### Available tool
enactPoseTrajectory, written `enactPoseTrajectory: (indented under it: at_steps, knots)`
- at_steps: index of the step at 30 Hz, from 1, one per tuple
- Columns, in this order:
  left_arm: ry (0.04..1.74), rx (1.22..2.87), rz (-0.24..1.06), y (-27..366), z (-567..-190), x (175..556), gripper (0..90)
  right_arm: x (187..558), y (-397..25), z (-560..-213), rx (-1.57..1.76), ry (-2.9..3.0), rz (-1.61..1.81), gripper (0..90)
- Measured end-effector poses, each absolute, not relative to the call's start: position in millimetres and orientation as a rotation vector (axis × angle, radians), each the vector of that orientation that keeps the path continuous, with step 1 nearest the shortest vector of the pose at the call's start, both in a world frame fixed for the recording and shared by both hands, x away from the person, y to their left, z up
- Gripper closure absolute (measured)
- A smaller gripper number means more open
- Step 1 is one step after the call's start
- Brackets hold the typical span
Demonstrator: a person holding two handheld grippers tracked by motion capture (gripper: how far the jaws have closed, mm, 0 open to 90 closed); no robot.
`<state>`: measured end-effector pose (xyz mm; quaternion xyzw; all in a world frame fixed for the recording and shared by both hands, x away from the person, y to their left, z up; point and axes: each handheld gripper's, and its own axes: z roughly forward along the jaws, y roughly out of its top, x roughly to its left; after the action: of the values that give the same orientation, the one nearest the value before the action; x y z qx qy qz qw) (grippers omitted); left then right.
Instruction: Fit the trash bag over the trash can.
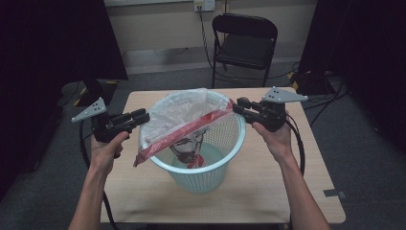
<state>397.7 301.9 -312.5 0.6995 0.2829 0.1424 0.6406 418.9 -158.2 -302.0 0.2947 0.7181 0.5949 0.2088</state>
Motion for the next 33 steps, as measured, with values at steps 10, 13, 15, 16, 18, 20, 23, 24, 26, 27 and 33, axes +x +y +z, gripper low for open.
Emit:
enactPoseTrajectory:
  at_steps: [10,13,15,16,18,20,23,24,26,27,33]
  knots:
    - [0.645,1.607,0.333,299,-310,402,65.6,435,-147,-292,0.842,2.003,1.646,56.5]
    - [0.647,1.594,0.35,297,-307,408,63.1,442,-141,-292,0.872,2.039,1.581,54.6]
    - [0.659,1.607,0.351,297,-308,413,62.7,444,-140,-295,0.882,2.072,1.578,59.4]
    - [0.663,1.616,0.352,297,-308,413,65.4,444,-138,-296,0.873,2.088,1.568,67.6]
    - [0.658,1.607,0.338,297,-311,411,68.4,440,-138,-296,0.863,2.049,1.577,75.4]
    - [0.655,1.601,0.348,298,-312,407,69.3,436,-140,-294,0.865,1.997,1.593,82.4]
    - [0.662,1.596,0.351,298,-312,402,69.2,431,-144,-293,0.876,1.961,1.607,90.0]
    - [0.659,1.596,0.351,298,-312,401,69.1,428,-145,-294,0.874,1.952,1.599,90.0]
    - [0.66,1.594,0.357,298,-312,398,69.1,422,-149,-295,0.878,1.925,1.6,90.0]
    - [0.656,1.592,0.358,298,-313,396,69.1,420,-151,-296,0.885,1.914,1.598,90.0]
    - [0.659,1.601,0.38,296,-311,390,69.6,407,-164,-311,0.931,1.88,1.603,90.0]
